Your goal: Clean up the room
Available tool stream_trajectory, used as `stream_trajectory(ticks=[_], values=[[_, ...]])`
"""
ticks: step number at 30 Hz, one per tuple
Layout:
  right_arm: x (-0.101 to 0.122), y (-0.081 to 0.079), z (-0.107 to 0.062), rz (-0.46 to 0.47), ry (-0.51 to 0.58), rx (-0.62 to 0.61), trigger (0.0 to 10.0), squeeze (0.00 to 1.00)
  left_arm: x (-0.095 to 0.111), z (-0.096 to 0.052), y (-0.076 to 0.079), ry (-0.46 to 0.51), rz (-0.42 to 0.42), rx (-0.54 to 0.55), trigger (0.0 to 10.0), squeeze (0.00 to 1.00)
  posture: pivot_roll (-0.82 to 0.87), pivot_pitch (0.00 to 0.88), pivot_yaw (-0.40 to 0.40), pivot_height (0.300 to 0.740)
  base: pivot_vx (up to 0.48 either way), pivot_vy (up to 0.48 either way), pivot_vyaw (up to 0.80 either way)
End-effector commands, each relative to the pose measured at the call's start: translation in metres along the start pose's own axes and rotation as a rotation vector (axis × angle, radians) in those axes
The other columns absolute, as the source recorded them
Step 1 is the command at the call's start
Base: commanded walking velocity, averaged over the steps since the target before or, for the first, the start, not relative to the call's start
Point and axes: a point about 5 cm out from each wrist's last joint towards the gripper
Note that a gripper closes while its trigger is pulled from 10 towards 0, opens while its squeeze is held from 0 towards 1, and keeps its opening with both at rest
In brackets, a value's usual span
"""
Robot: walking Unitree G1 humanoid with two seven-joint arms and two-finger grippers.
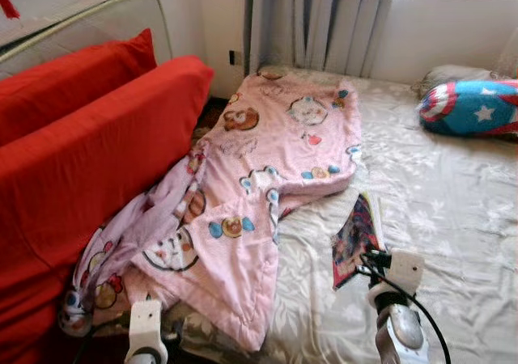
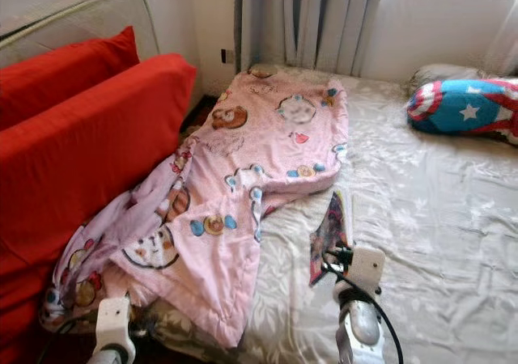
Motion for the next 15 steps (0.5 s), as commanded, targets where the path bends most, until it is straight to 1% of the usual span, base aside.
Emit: stream_trajectory(ticks=[1,2,6,12,15], values=[[0.0061,0.0018,0.0008,-0.002,0.042,-0.012,10.0,0.00,-0.0079,-0.0026,-0.0002,-0.032,-0.002,0.001,10.0,0.00,-0.04,0.000,-0.034,0.740,0.000,-0.326,-0.63],[0.0061,0.0017,0.0005,-0.003,0.045,-0.013,10.0,0.00,-0.0086,-0.0030,0.0000,-0.033,-0.001,0.000,10.0,0.00,-0.04,0.000,-0.034,0.740,0.000,-0.326,-0.48],[0.0060,0.0014,0.0002,-0.012,0.048,-0.018,10.0,0.00,-0.0096,-0.0034,-0.0001,-0.036,0.004,0.000,10.0,0.00,-0.04,0.000,-0.034,0.740,0.000,-0.330,0.00],[0.0074,-0.0006,0.0016,-0.002,0.054,-0.011,10.0,0.00,-0.0080,-0.0028,-0.0020,-0.030,0.007,0.004,10.0,0.00,-0.03,0.000,-0.034,0.740,0.000,-0.341,0.00],[0.0065,-0.0014,0.0028,0.005,0.041,-0.018,10.0,0.00,-0.0071,-0.0025,-0.0026,-0.026,0.008,0.004,10.0,0.00,-0.03,0.000,-0.036,0.740,0.000,-0.406,0.00]])
Point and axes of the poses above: a point about 5 cm out from each wrist's last joint towards the gripper, its own z axis pointing out of the wrist towards the gripper, its own x axis along the axis of the wrist's last joint, y = z × x, and after that the axes turned 6 degrees about z, right-handed
